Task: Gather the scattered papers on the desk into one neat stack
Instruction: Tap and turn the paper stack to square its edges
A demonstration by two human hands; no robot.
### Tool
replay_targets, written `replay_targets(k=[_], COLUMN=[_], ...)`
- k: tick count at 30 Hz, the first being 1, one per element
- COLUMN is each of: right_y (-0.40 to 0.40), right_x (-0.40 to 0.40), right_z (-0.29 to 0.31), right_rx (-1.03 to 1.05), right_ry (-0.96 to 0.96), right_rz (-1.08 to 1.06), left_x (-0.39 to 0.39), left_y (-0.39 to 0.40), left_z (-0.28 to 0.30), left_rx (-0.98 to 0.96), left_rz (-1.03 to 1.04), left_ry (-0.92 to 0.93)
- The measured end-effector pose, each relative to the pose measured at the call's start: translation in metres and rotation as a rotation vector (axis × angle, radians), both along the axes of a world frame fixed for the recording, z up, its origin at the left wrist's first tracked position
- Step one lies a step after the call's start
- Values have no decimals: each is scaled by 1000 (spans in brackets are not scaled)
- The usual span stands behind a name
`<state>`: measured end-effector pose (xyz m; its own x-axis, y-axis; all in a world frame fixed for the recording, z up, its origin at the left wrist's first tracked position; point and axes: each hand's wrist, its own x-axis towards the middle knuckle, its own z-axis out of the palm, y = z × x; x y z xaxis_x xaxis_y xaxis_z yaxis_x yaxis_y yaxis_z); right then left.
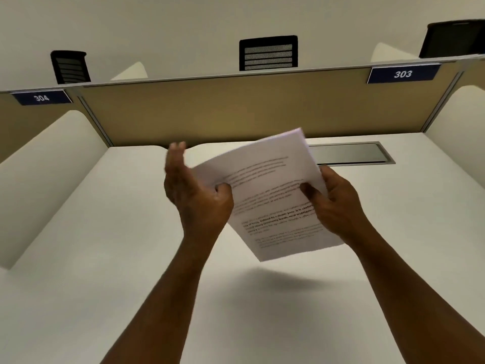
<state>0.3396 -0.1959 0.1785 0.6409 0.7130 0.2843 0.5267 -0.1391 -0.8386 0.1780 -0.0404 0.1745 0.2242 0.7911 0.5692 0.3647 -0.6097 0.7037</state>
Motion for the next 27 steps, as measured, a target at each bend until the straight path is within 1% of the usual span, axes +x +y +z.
replay_targets(k=[1, 2, 4, 5, 6, 7, 10, 13, 17, 20, 24, 27], right_y=[-1, -1, 1, 2, 3, 4, 7, 7, 6, 6, 5, 6], right_x=[1, 2, 3, 3, 3, 3, 3, -3, -11, -12, -8, -6], right_z=[-1, -1, -4, -6, -8, -11, -30, -56, -80, -77, -64, -72], right_rx=[64, 131, 240, 270, 280, 276, 232, 162, 91, 75, 147, 131], right_ry=[92, 203, 405, 456, 476, 481, 524, 590, 591, 569, 520, 558], right_rz=[-18, -27, -29, -25, -22, -22, -41, -65, -91, -95, -62, -69], left_x=[2, 3, 7, 9, 10, 10, 11, 9, 6, 6, 3, 3], left_y=[-2, -4, -3, -2, 0, 1, 2, -2, -9, -9, -4, -3], left_z=[-3, -5, -10, -12, -15, -18, -33, -54, -69, -70, -62, -66], left_rx=[-92, -229, -564, -703, -787, -822, -826, -824, -854, -840, -791, -809], left_rz=[13, -11, -190, -299, -367, -385, -327, -288, -239, -269, -328, -334], left_ry=[-84, -155, -280, -334, -375, -390, -360, -284, -221, -219, -294, -264])
